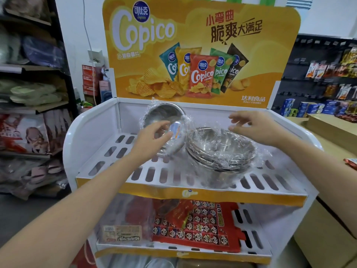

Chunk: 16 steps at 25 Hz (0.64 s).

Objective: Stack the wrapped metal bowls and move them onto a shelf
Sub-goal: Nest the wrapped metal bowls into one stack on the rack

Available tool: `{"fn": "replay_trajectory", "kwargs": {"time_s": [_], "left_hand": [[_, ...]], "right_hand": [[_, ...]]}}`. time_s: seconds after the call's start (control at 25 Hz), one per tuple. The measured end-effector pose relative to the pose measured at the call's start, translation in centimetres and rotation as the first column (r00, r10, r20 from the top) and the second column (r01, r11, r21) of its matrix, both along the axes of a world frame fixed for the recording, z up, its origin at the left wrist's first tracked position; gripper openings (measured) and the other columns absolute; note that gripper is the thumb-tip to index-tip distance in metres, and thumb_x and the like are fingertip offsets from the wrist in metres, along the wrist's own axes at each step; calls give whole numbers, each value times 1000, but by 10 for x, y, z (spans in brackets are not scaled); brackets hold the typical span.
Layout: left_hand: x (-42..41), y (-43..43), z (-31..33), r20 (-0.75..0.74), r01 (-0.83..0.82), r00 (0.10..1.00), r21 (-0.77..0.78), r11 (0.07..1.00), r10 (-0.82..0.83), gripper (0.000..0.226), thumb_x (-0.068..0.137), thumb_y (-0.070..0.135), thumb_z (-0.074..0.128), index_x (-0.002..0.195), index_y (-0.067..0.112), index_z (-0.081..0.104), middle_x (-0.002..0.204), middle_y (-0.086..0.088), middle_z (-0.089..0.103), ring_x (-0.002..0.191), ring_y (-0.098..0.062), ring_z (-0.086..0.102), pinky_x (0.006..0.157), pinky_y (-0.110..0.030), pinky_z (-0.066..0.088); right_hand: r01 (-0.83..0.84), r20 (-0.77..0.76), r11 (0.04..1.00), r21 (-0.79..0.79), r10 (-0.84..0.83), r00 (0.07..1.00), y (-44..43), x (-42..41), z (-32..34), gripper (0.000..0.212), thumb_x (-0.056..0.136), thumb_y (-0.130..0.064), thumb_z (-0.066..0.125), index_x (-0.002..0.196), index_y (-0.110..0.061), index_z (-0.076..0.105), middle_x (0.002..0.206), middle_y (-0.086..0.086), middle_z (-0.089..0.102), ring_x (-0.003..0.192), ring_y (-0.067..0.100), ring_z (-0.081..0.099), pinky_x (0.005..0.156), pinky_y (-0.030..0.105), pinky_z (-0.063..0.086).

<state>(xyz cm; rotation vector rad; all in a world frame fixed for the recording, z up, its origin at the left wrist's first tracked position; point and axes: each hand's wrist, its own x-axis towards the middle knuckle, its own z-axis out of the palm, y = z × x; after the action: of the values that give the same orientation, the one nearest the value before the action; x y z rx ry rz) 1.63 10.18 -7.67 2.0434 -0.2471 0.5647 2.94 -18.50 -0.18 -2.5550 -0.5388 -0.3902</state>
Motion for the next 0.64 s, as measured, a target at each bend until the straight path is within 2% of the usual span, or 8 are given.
{"fn": "replay_trajectory", "kwargs": {"time_s": [0.08,0.12,0.24,0.32,0.4,0.48,0.56,0.64], "left_hand": [[6,20,-7,-32,-137,990,-5,991,137,39,87,17,60,125,16,58,109,-4,65,97,-15,59,88,-29,47],[8,29,-12,-54,-177,983,7,984,177,40,87,13,59,126,15,57,107,-4,64,95,-15,59,89,-29,47],[6,45,-27,-75,-191,979,-4,982,191,41,85,10,59,126,14,57,105,-5,64,91,-17,60,91,-32,48],[1,51,-36,-69,-169,983,-12,986,168,40,86,10,59,125,15,57,104,-3,64,91,-14,59,84,-24,49],[-6,56,-44,-51,-158,986,13,987,159,40,85,7,57,123,16,58,105,0,64,91,-10,58,76,-13,44],[-11,61,-50,-34,-153,987,37,988,154,40,84,7,56,123,17,59,105,2,64,91,-10,59,76,-9,42],[-14,65,-54,-35,-161,986,5,987,161,39,84,8,57,122,16,60,103,3,63,91,-11,60,84,-19,48],[-13,68,-56,-46,-197,980,-50,979,194,39,83,8,58,121,16,60,102,2,63,93,-14,61,91,-33,49]], "right_hand": [[-8,22,1000,25,7,1000,35,12,10,38,89,-28,63,123,-11,62,103,6,69,98,26,64,77,27,44],[-12,6,1000,13,12,1000,55,19,12,38,89,-27,62,123,-11,62,102,7,69,96,27,63,73,27,43],[26,-15,990,-142,-28,1000,104,42,6,45,89,-31,61,127,-7,59,118,13,67,110,29,58,84,31,44],[114,14,961,-253,-114,993,125,56,-1,48,88,-38,59,124,-6,61,125,15,64,115,32,56,91,37,45],[243,135,884,-398,-206,969,137,63,-5,48,87,-47,55,118,-13,65,125,13,62,119,33,50,95,39,38],[293,203,840,-457,-223,953,145,64,-5,41,85,-48,55,115,-21,66,122,10,61,120,32,46,96,39,32],[236,162,871,-432,-183,970,149,67,-4,34,84,-36,60,112,-18,66,118,9,65,115,32,52,91,38,35],[150,72,933,-326,-134,988,151,70,-4,31,83,-24,62,111,-11,63,114,13,66,104,32,57,80,36,42]]}}
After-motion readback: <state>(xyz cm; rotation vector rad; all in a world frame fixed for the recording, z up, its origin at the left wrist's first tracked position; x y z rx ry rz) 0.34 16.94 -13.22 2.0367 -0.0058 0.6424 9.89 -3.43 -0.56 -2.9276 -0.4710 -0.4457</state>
